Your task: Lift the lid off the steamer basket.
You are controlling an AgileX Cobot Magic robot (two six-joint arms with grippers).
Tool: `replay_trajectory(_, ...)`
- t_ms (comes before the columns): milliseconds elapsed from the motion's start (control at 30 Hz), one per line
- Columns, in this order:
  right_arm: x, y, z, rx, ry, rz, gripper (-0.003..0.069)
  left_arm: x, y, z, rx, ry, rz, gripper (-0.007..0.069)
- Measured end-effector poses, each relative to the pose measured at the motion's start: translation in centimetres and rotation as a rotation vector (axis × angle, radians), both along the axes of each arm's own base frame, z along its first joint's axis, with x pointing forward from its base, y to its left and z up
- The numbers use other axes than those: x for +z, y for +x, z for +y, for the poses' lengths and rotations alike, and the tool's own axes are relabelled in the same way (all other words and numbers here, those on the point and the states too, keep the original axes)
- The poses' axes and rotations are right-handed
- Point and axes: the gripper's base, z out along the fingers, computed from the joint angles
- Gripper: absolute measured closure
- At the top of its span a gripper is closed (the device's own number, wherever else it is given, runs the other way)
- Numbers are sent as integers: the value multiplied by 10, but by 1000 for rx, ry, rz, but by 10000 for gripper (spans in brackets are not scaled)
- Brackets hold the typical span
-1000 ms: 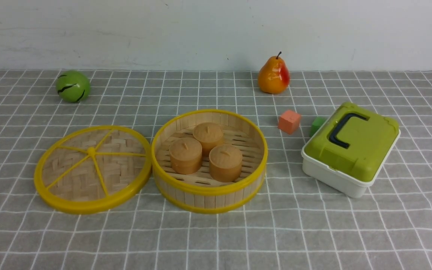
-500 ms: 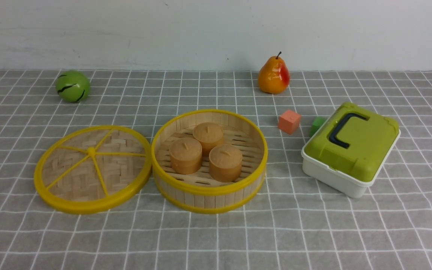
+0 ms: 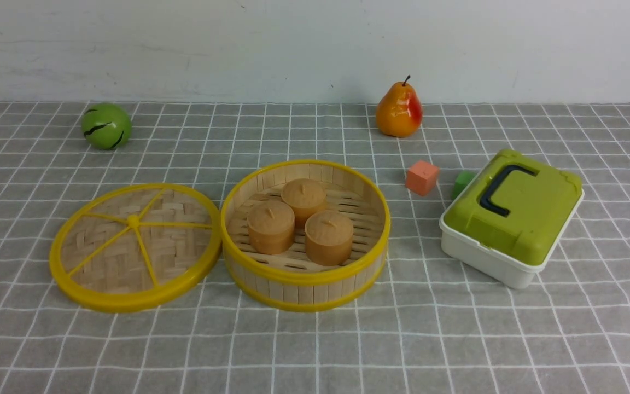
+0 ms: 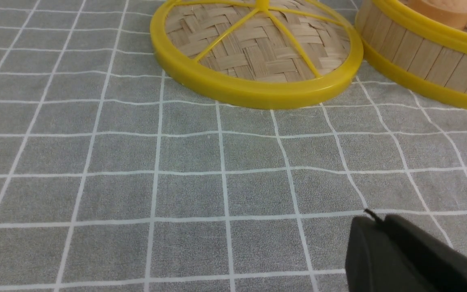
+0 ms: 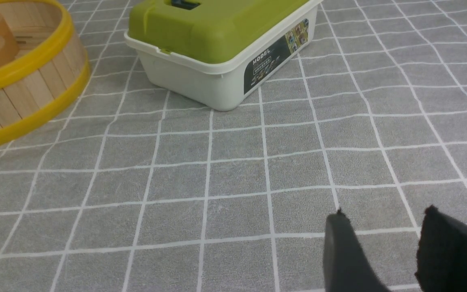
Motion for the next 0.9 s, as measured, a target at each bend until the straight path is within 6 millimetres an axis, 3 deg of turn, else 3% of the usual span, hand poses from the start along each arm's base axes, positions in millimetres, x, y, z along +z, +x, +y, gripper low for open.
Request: replay_trajectory(900,0,0,0,0,0,0,418,0,0,0,0,0,1,566)
